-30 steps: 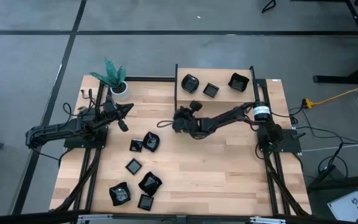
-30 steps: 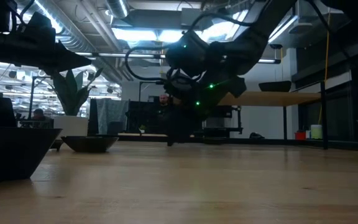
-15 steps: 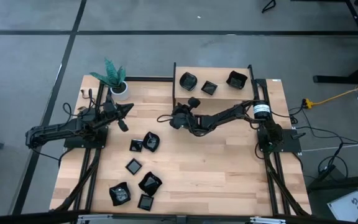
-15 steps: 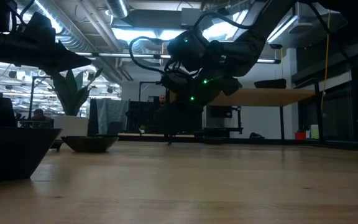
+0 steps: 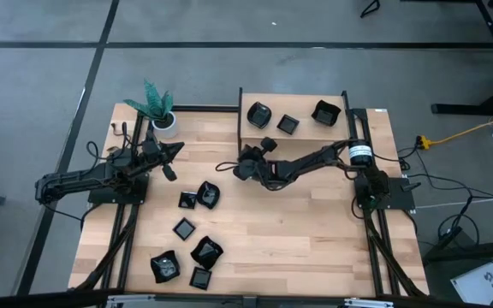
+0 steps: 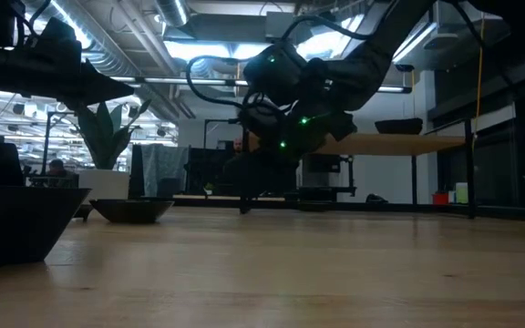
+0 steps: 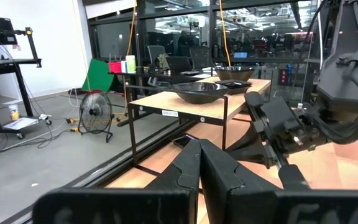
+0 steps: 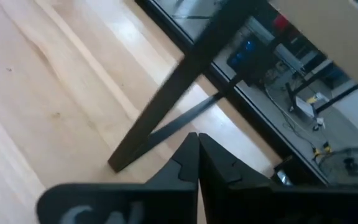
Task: Pick & Place Mini shaped plates
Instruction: Move the shelf to the center of the table
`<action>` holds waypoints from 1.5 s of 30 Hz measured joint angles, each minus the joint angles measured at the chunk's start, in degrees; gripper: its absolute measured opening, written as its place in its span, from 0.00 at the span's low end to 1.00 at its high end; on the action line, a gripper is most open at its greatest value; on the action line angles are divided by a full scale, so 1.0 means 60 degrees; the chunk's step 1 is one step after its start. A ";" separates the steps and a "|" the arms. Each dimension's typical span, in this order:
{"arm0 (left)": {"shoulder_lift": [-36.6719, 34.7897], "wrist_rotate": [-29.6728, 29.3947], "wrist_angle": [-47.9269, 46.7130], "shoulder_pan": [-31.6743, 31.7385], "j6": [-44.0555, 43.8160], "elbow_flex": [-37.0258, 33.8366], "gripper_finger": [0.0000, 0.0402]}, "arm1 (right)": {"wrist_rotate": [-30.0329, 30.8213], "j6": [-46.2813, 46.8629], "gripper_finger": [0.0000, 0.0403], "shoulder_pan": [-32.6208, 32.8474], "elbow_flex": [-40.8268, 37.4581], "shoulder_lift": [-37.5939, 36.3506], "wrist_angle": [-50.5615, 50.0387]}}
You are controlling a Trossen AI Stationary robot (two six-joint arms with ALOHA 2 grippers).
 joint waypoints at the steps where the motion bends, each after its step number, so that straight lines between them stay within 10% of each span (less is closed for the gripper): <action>1: 0.0000 0.0000 0.0001 0.0003 0.0000 0.0002 0.01 | 0.0069 0.0265 0.00 0.0048 0.0000 0.0000 -0.0135; 11: 0.0000 0.0000 0.0000 0.0001 0.0000 0.0002 0.01 | 0.1867 0.4643 0.00 0.1312 -0.0027 0.0000 -0.3190; 18: 0.0000 0.0000 0.0001 0.0001 0.0000 0.0001 0.01 | 0.2710 0.7104 0.01 0.1816 -0.2185 0.0011 -0.0394; 26: 0.0000 0.0000 0.0000 0.0002 0.0000 0.0002 0.01 | 0.1627 0.5965 0.01 0.0909 -0.4108 0.0007 0.5099; 45: 0.0000 0.0000 0.0001 0.0000 0.0001 0.0000 0.01 | -0.1020 0.3787 0.01 -0.0544 -0.2354 0.1385 0.6783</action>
